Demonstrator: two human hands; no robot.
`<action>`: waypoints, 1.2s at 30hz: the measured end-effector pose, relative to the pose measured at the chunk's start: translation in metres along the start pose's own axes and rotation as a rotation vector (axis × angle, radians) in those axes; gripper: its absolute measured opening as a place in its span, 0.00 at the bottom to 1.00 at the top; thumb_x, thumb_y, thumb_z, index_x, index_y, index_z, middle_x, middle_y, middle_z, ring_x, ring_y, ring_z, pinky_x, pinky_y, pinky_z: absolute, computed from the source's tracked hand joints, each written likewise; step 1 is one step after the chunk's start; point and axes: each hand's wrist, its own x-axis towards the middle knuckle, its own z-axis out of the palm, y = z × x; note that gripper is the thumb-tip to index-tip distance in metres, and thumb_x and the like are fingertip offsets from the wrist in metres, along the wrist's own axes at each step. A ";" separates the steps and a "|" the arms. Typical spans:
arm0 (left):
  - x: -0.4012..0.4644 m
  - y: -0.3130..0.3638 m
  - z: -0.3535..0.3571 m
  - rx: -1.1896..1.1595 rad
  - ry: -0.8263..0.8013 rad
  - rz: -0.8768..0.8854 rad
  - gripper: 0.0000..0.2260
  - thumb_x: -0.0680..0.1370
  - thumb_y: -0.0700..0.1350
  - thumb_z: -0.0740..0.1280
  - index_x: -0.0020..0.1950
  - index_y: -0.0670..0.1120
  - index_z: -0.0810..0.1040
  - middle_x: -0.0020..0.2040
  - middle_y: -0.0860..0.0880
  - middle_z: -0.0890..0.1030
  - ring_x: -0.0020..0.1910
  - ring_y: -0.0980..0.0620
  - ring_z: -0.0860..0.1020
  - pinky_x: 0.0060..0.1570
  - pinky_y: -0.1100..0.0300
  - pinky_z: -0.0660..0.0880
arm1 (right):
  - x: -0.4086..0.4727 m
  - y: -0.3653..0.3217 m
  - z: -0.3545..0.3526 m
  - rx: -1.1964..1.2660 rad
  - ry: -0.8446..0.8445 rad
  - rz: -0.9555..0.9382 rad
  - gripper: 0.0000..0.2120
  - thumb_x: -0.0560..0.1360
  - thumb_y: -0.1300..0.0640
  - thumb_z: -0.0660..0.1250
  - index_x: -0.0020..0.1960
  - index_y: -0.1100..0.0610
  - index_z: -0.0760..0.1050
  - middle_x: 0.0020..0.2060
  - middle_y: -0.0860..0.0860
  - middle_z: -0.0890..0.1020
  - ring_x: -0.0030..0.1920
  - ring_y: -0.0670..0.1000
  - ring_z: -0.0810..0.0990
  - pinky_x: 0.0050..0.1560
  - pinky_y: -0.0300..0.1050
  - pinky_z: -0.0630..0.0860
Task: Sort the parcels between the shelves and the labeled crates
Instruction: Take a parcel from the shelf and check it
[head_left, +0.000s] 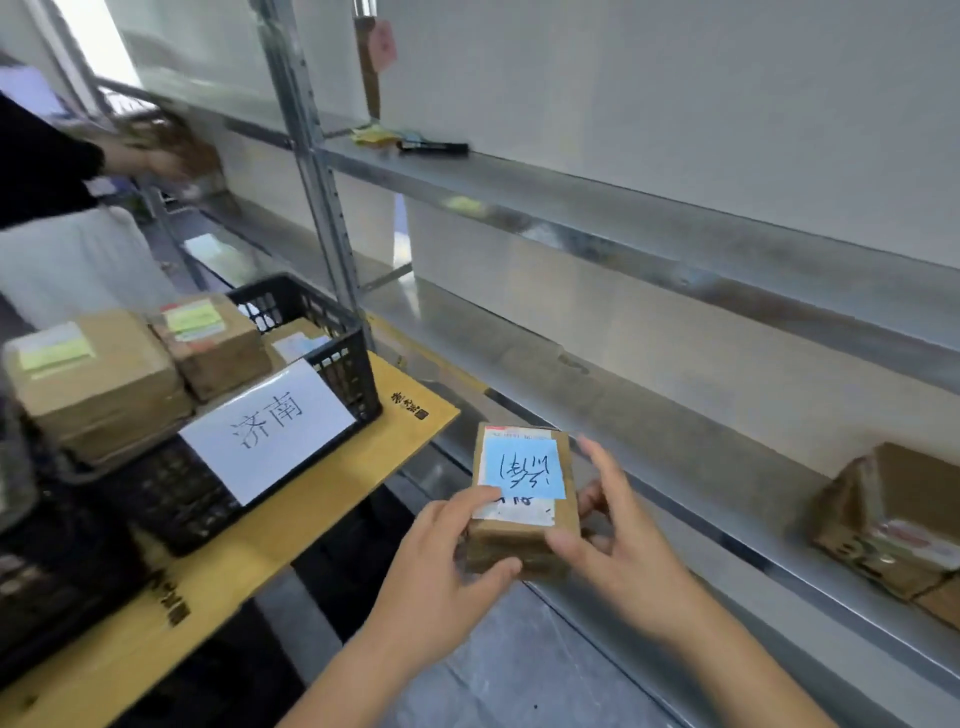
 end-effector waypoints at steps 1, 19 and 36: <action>-0.006 -0.006 -0.012 -0.007 0.030 -0.008 0.24 0.74 0.57 0.73 0.66 0.71 0.68 0.63 0.61 0.71 0.63 0.63 0.73 0.59 0.62 0.77 | 0.005 -0.007 0.014 0.005 -0.011 -0.011 0.40 0.68 0.29 0.73 0.74 0.23 0.55 0.51 0.33 0.76 0.62 0.47 0.77 0.56 0.46 0.81; -0.095 -0.084 -0.182 0.011 0.426 -0.239 0.25 0.74 0.65 0.67 0.68 0.76 0.62 0.60 0.66 0.68 0.60 0.63 0.73 0.55 0.59 0.79 | 0.085 -0.079 0.219 -0.053 -0.382 -0.138 0.40 0.67 0.53 0.83 0.71 0.33 0.70 0.68 0.37 0.74 0.66 0.41 0.77 0.56 0.43 0.82; 0.131 -0.082 -0.242 -0.091 0.518 -0.350 0.32 0.70 0.57 0.79 0.69 0.70 0.69 0.59 0.69 0.76 0.56 0.62 0.78 0.49 0.65 0.80 | 0.337 -0.089 0.192 -0.112 -0.467 -0.227 0.36 0.72 0.58 0.80 0.71 0.34 0.69 0.63 0.36 0.75 0.62 0.33 0.75 0.50 0.34 0.79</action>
